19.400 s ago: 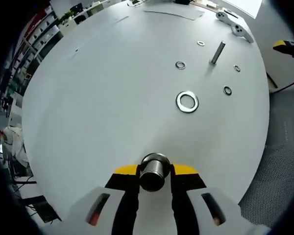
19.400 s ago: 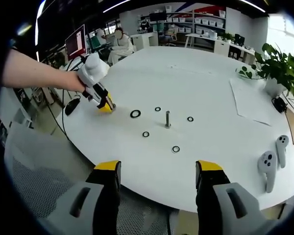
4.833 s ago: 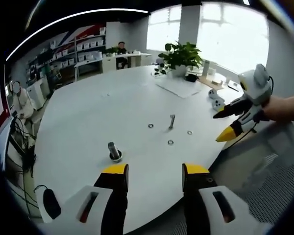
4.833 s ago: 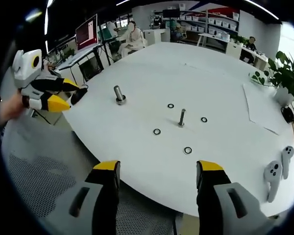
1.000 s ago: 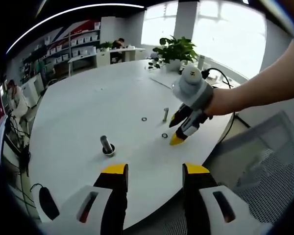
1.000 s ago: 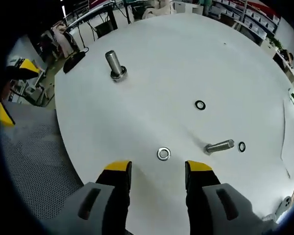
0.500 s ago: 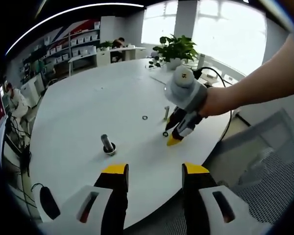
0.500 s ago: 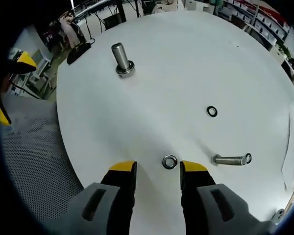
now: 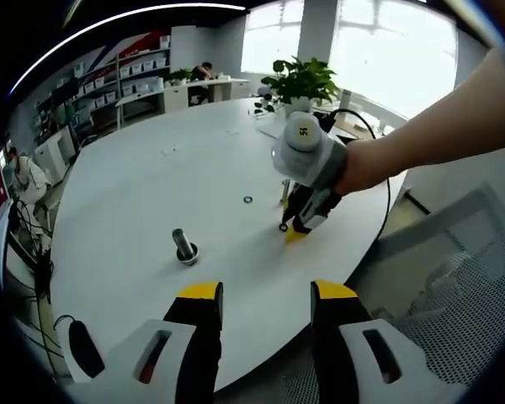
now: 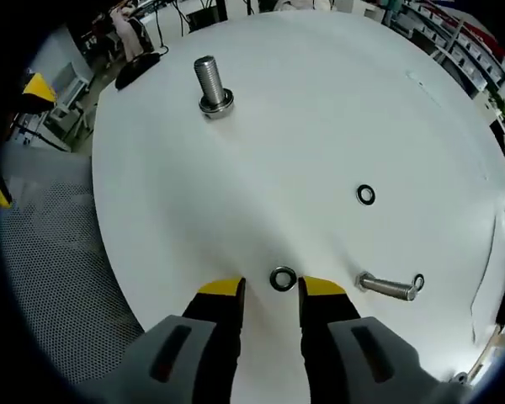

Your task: Place the washer onto the threaded stud by aligning its center hole with the stud, sliding it down to the base, and recovering from edge contact or off-axis alignment until the washer reaches the visible bottom stop.

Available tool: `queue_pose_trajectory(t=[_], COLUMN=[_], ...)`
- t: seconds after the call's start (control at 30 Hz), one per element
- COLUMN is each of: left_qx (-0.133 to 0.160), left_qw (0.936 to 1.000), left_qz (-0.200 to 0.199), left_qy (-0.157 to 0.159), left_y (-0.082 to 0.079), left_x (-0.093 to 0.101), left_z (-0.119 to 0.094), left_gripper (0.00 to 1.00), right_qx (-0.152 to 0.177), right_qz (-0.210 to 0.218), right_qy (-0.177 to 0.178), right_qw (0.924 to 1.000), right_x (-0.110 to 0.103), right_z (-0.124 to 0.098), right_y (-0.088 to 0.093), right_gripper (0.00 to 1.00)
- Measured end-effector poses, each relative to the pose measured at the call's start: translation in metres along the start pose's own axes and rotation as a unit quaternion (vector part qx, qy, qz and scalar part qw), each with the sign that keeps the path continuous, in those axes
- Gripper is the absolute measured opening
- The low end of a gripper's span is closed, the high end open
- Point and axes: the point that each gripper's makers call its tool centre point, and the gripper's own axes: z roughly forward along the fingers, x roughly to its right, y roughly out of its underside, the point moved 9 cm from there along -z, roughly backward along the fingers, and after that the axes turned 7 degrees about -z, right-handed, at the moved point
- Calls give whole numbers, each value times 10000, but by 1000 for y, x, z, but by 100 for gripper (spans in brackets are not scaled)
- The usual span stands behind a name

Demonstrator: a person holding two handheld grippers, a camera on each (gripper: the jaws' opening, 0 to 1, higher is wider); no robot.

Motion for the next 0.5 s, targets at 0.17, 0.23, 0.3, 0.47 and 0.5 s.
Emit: queue_pose_trajectory(t=[0.17,0.23,0.3,0.47,0.5], left_qx=[91,101,85,81,79], left_qw=[9999,9999,9999,9999,9999], left_qz=[-83,-104,-106,-84,-89], left_qy=[-23,-26,-34,-30,-30], left_y=[-3,-3,-2,-3,-3], left_x=[-2,-3,-3,-2,-2], left_z=[-1,-2,-2,-1,-1], left_gripper=[39,39,39,39,38], right_qx=[-86,-81,-85,-118,-128], right_qz=[21,0,-77,-235,-275], right_qy=[5,3,-26,-104,-148], right_qw=[10000,10000,9999,9996,9994], right_x=[7,7,9,11,12], right_z=[1,0,0,1,1], right_y=[0,0,0,-1,-1], right_gripper=[20,16,16,14,14])
